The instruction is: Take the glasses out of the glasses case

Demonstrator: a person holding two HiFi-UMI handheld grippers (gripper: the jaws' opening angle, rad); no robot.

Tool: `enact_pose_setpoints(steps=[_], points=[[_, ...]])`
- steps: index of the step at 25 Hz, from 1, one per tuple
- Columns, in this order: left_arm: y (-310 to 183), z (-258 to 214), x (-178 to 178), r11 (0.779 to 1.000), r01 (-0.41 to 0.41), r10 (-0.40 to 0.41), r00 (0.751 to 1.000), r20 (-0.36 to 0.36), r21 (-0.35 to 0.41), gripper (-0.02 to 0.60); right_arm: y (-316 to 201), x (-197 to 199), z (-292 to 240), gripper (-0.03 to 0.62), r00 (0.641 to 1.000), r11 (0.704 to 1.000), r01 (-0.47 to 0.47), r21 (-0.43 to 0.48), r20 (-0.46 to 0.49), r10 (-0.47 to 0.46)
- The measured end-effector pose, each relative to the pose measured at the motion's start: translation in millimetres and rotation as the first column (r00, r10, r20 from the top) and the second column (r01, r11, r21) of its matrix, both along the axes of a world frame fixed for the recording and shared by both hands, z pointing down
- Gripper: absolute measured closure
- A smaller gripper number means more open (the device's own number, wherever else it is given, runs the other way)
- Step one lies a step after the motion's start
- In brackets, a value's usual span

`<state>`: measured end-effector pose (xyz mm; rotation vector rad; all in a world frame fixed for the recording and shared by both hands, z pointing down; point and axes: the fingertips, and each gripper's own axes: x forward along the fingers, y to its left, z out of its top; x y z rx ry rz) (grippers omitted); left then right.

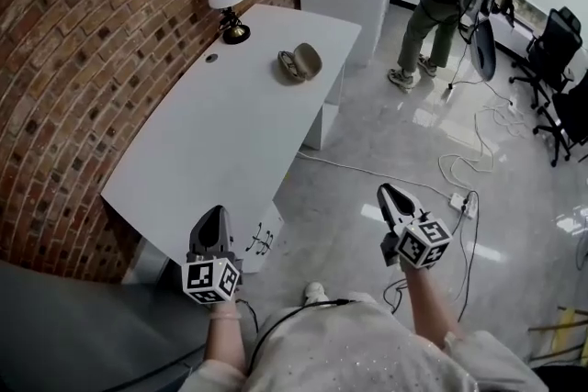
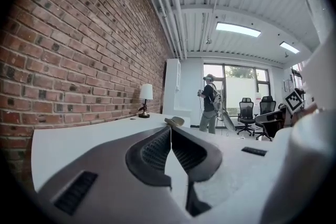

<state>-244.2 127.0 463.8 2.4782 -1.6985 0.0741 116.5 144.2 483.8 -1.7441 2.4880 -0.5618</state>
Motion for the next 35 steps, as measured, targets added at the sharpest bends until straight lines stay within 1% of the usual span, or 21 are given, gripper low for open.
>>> enact_pose_setpoints(steps=[4,10,15,22,35], points=[[-5.6,2.1,-0.7,1.0,-0.005,0.005,1.0,-0.011,-0.001,0.575,-4.3,1.2,-0.4,0.503,1.0,1.0,-0.01,-0.008,0.01,0.01],[-10.3,8.3,-0.7,1.0,-0.006,0.005,1.0,-0.028,-0.013,0.575,-14.6,5.4,-3.6,0.462,1.0,1.0,-0.021,-0.004,0.016,0.021],[-25.9,8.5,-6.7,1.0,0.023,-0.024,0.999,-0.029,-0.01,0.575,-40.6,4.0,-4.8,0.442,1.0,1.0,-0.002,0.004,0.018,0.002],[-72.3,-0.4,-14.6,0.998,0.062,-0.062,0.998,-0.033,-0.002,0.575,-104.8,-3.3,-6.2,0.434,0.999,1.0,0.028,0.005,0.039,-0.028],[-182.1,-2.3,9.2,0.995,0.093,-0.094,0.995,-0.031,-0.017,0.575,-234.7,-6.0,0.9,0.441,0.992,0.991,0.125,-0.041,0.024,-0.124]])
